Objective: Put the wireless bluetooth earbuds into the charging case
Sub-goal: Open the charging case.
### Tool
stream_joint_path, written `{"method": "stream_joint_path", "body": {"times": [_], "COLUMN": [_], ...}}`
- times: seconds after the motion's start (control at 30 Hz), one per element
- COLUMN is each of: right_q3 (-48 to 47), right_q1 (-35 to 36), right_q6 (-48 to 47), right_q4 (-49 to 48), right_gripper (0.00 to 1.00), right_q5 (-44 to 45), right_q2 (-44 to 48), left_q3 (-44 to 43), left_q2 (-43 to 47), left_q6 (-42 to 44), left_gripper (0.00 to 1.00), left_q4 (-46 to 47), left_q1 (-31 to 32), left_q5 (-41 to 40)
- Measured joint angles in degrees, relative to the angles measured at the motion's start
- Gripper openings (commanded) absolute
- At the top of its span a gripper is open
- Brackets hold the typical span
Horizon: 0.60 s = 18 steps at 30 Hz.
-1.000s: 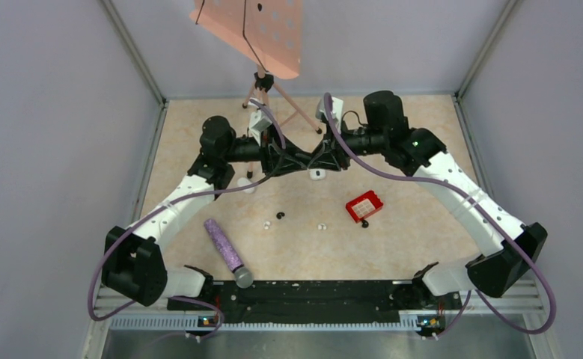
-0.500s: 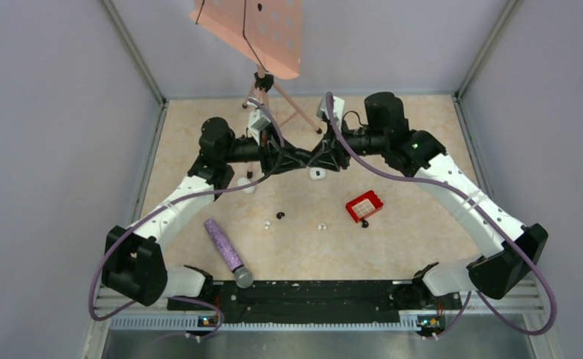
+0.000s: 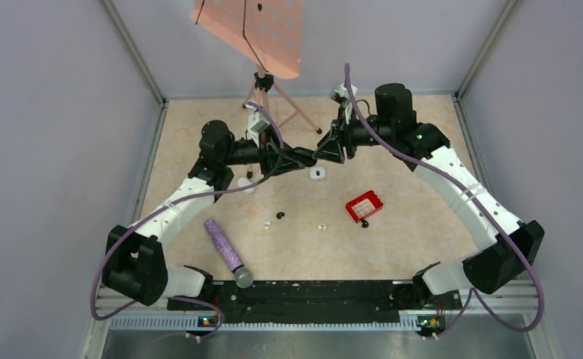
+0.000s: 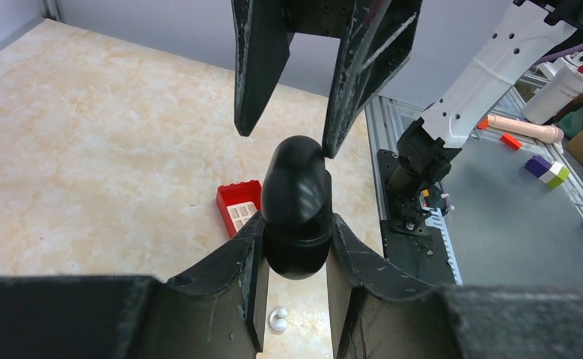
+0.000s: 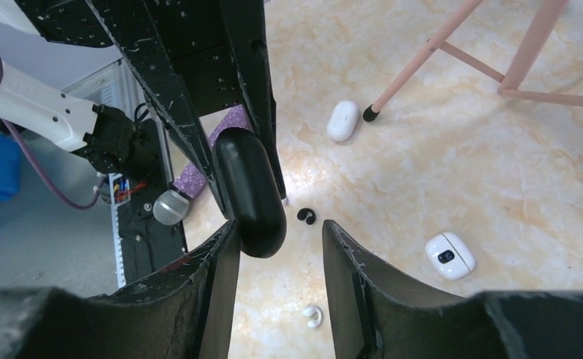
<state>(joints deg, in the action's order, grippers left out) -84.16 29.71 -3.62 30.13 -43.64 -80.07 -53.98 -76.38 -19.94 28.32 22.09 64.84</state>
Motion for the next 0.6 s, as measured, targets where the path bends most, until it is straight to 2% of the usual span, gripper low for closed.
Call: {"method": "stream_joint_path", "body": {"times": [0.4,0.6], "right_q3": [-0.4,-3.9], "right_q1": [-0.9,-3.2], "right_q6": [1.3,1.1], "right_q4": [-1.4,1.1], "right_gripper": [0.43,0.48], "right_q5": [3.9,4.0], "right_q2": [-0.6,-0.7], "left_q3": [0.3,1.5], "left_q2": [0.0,0.0], "left_q6": [-0.1,-1.1], "left_gripper": [0.0,0.0], "left_q4": [1.2,1.7], "left_q1": [0.0,-0.5], "left_q5": [0.2,-1.8]}}
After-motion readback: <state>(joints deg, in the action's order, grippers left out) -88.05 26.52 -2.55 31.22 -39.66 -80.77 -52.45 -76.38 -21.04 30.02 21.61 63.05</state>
